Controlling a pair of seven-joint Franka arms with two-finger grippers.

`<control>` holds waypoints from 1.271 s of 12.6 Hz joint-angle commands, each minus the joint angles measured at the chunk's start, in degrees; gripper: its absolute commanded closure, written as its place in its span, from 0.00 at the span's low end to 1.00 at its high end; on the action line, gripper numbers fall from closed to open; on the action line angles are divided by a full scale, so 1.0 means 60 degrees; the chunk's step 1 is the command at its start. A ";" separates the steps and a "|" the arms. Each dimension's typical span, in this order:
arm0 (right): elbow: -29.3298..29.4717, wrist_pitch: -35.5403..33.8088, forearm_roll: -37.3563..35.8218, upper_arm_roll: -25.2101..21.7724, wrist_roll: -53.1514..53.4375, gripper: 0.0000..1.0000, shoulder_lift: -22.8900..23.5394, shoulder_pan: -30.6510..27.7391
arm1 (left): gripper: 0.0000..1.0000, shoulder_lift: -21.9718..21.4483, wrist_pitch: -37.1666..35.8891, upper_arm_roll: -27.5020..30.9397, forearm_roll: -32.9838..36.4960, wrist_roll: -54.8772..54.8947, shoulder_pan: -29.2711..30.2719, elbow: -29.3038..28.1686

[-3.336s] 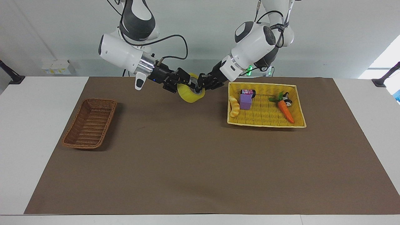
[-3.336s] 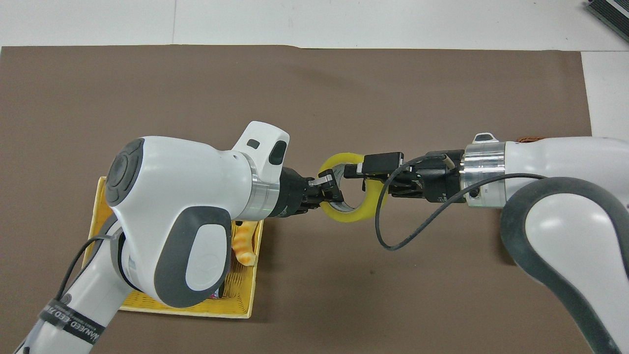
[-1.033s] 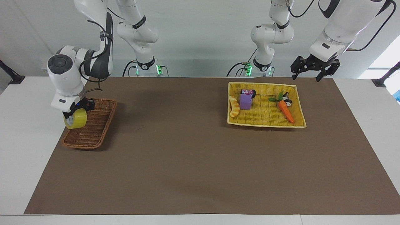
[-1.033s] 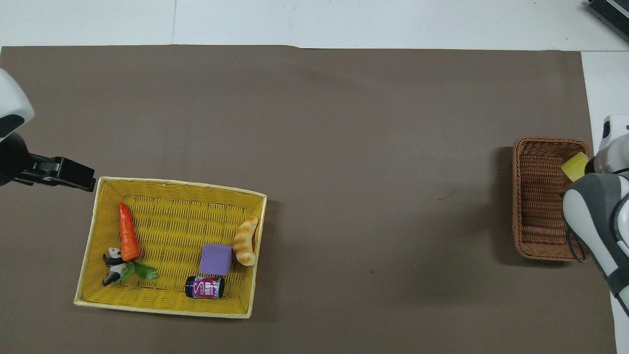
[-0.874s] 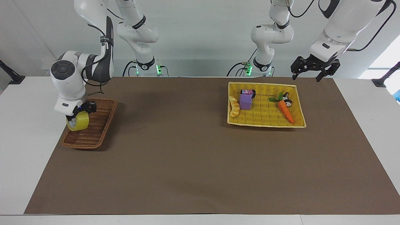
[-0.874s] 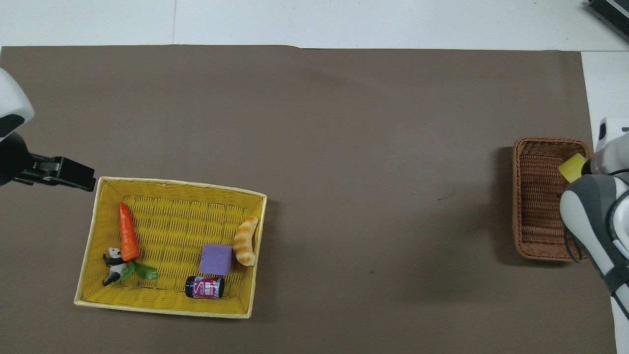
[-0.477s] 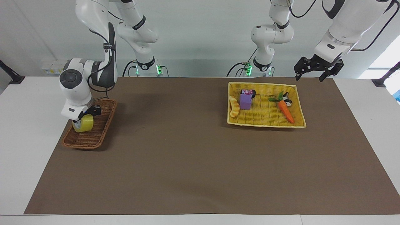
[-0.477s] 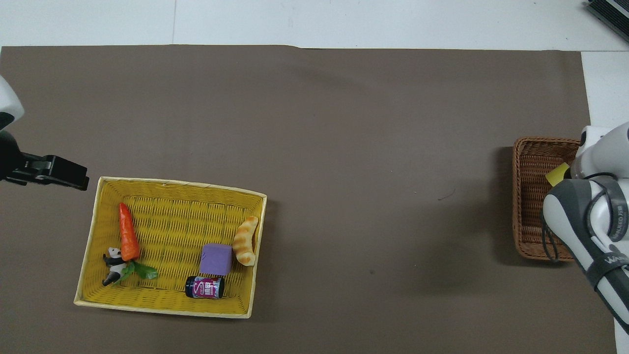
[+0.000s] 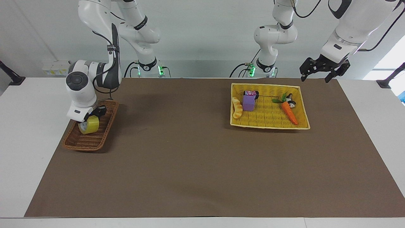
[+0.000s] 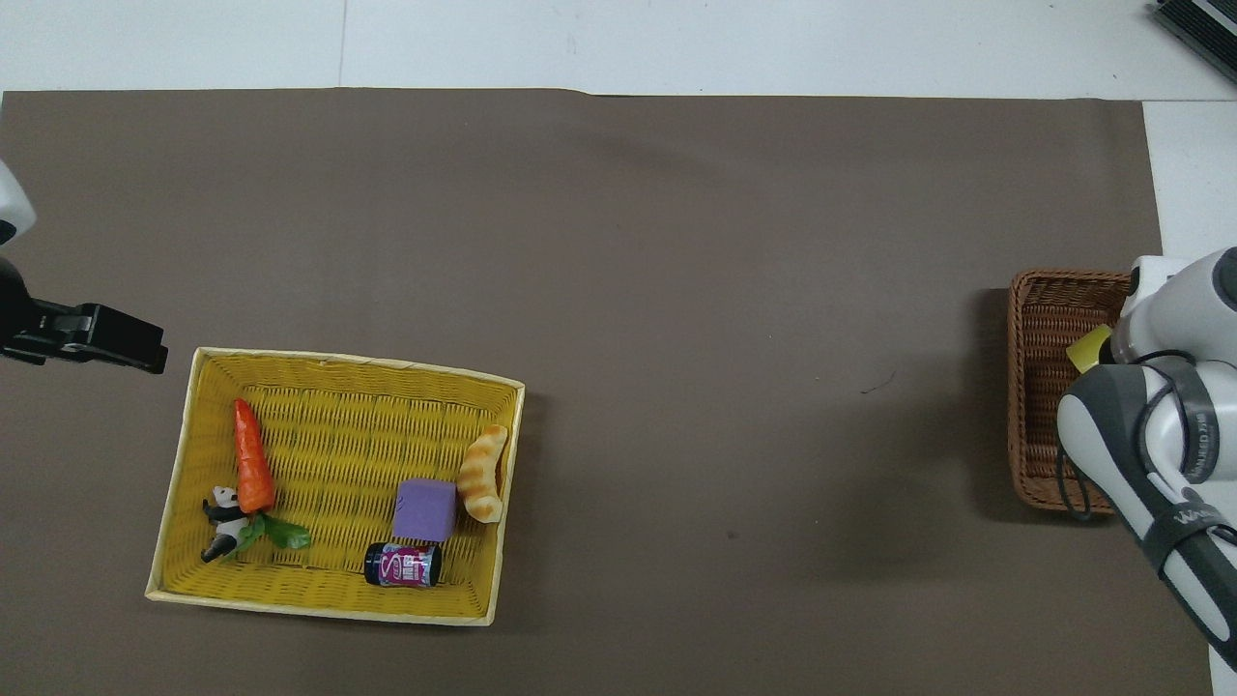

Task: Move tape to another basket

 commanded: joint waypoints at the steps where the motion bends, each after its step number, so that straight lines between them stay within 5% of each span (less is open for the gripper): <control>1: -0.0146 -0.0152 -0.0134 0.0153 0.0297 0.00 -0.0320 0.0192 | 0.00 0.0001 0.0029 -0.0098 0.0117 0.0100 0.0134 0.0119; 3: 0.0496 -0.1086 -0.0060 0.0168 0.0546 0.00 -0.0553 0.0223 | 0.00 0.0001 0.0014 -0.0098 0.0117 0.0100 0.0134 0.0119; 9: 0.1596 -0.1572 0.1783 0.0473 0.2400 0.00 -0.1433 0.0223 | 0.00 0.0001 0.0029 -0.0098 0.0117 0.0100 0.0134 0.0119; 16: 0.4407 -0.3652 0.2650 0.1324 0.5083 0.00 -0.1405 0.0514 | 0.00 0.0001 0.0029 -0.0098 0.0117 0.0100 0.0134 0.0119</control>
